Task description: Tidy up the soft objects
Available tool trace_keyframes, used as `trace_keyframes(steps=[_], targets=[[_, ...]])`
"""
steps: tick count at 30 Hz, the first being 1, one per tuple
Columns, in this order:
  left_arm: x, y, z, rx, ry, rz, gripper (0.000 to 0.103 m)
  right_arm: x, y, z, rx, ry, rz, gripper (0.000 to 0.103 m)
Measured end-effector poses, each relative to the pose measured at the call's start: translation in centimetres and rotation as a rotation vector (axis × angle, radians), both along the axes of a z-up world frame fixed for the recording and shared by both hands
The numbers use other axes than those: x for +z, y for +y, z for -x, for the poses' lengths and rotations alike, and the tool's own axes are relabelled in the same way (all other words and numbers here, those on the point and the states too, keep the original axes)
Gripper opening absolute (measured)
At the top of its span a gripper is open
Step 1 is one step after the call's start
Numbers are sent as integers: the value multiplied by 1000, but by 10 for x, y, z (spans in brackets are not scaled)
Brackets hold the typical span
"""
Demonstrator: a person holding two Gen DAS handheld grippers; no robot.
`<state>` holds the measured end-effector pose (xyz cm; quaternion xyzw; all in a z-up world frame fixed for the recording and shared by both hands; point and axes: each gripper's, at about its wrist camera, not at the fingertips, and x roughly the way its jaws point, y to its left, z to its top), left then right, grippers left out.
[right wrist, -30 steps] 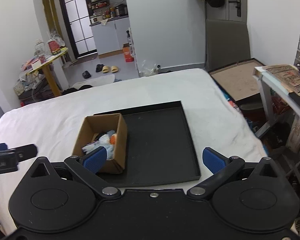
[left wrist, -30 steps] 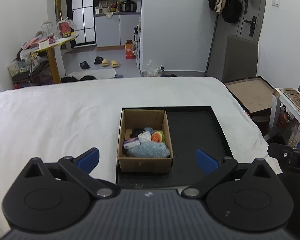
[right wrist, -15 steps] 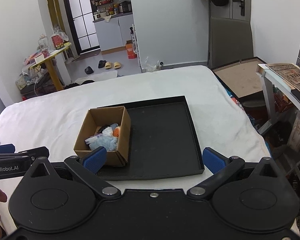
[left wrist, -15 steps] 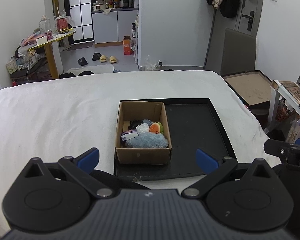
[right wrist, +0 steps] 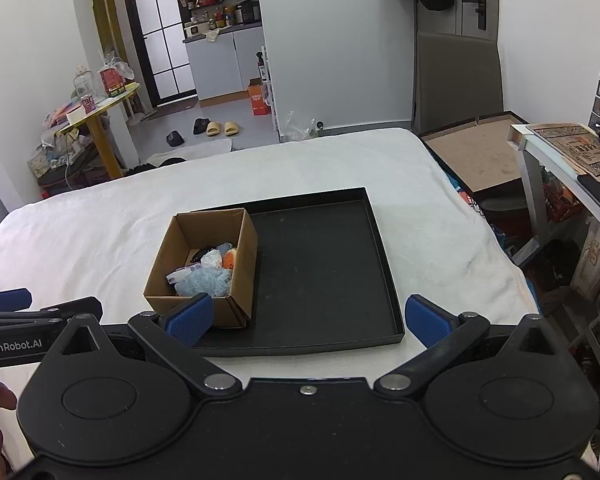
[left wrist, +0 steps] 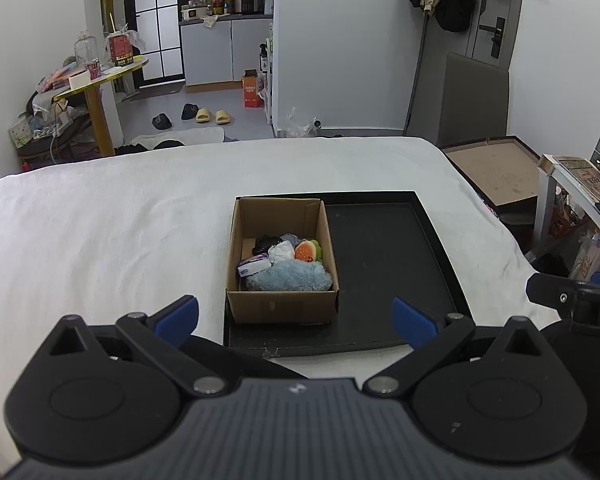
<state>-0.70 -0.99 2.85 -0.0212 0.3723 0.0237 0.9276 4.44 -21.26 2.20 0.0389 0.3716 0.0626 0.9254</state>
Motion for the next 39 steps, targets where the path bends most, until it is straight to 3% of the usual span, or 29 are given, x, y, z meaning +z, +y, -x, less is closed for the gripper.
trace_keyframes(steps=[39], targets=[[0, -1, 0, -6, 5, -4, 102, -8, -2, -5, -5, 11, 1, 103]])
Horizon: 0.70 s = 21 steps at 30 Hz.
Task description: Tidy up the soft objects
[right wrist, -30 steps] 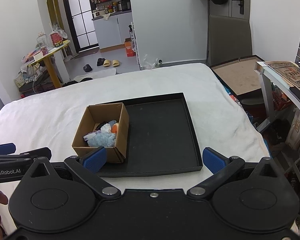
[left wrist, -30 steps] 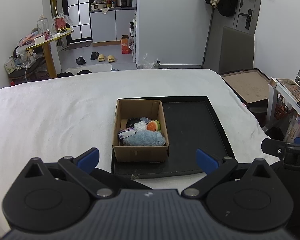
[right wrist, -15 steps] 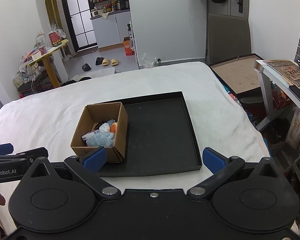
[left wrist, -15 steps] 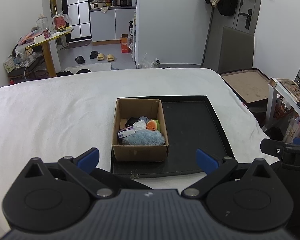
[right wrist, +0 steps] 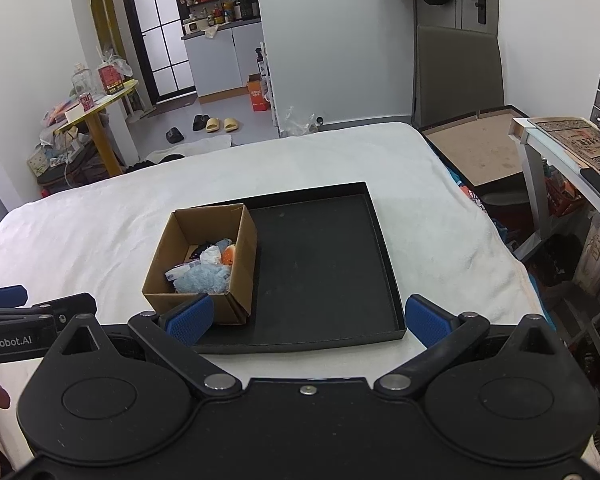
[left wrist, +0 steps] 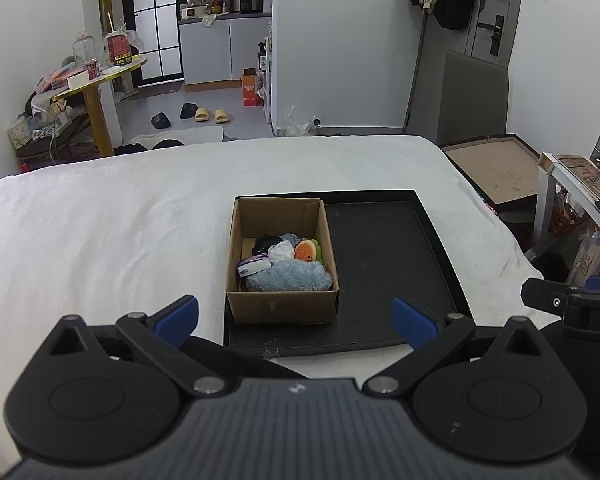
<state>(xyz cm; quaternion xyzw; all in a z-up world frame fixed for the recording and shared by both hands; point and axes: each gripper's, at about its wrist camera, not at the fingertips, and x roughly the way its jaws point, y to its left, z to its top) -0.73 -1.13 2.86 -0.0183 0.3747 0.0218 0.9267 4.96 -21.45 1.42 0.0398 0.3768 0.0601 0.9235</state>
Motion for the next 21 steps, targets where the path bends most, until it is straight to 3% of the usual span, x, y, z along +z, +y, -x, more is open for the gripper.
trace_keyframes(steps=[21], targets=[[-1, 0, 0, 2, 0, 2, 102, -2, 2, 2, 0, -1, 8, 103]])
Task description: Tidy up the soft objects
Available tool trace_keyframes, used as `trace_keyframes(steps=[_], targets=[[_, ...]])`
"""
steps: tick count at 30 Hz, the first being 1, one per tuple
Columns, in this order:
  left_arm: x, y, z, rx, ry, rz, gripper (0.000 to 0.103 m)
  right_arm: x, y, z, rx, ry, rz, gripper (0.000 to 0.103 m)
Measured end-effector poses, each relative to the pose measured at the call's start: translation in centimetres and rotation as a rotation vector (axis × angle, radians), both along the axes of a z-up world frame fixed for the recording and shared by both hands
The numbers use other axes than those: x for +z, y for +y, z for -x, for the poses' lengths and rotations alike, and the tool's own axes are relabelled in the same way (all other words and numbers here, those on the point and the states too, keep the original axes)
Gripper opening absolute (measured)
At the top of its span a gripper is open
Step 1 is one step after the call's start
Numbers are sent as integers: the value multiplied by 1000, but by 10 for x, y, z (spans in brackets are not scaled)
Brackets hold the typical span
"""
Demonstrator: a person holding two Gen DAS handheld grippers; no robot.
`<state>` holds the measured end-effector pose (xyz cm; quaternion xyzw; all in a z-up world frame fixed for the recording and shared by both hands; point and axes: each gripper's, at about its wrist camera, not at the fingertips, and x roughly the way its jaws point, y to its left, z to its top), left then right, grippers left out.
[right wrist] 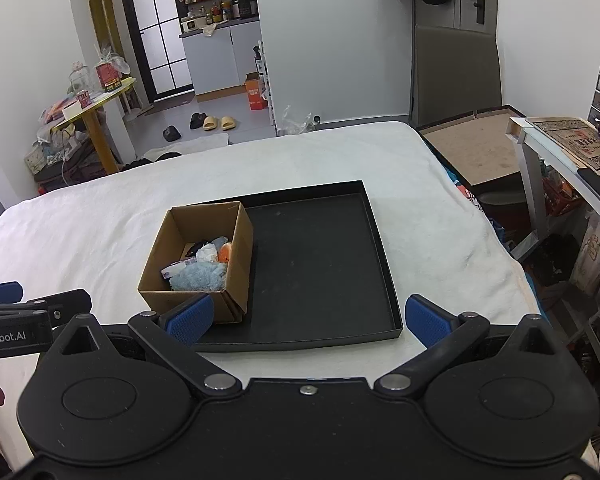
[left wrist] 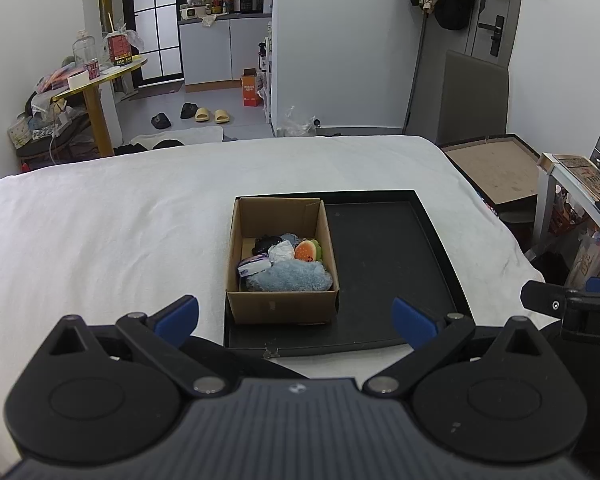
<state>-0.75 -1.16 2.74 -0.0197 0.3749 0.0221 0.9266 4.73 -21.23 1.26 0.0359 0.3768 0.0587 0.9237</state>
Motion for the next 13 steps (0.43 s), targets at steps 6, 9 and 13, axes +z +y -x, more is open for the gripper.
trace_keyframes(steps=[6, 9, 13], targets=[[0, 2, 1, 0, 1, 3, 102, 0, 0, 0, -4, 2, -1, 103], [0, 3, 1, -4, 2, 4, 102, -1, 0, 0, -6, 4, -2, 103], [0, 2, 3, -4, -5, -1, 102, -1, 0, -1, -5, 6, -2, 103]])
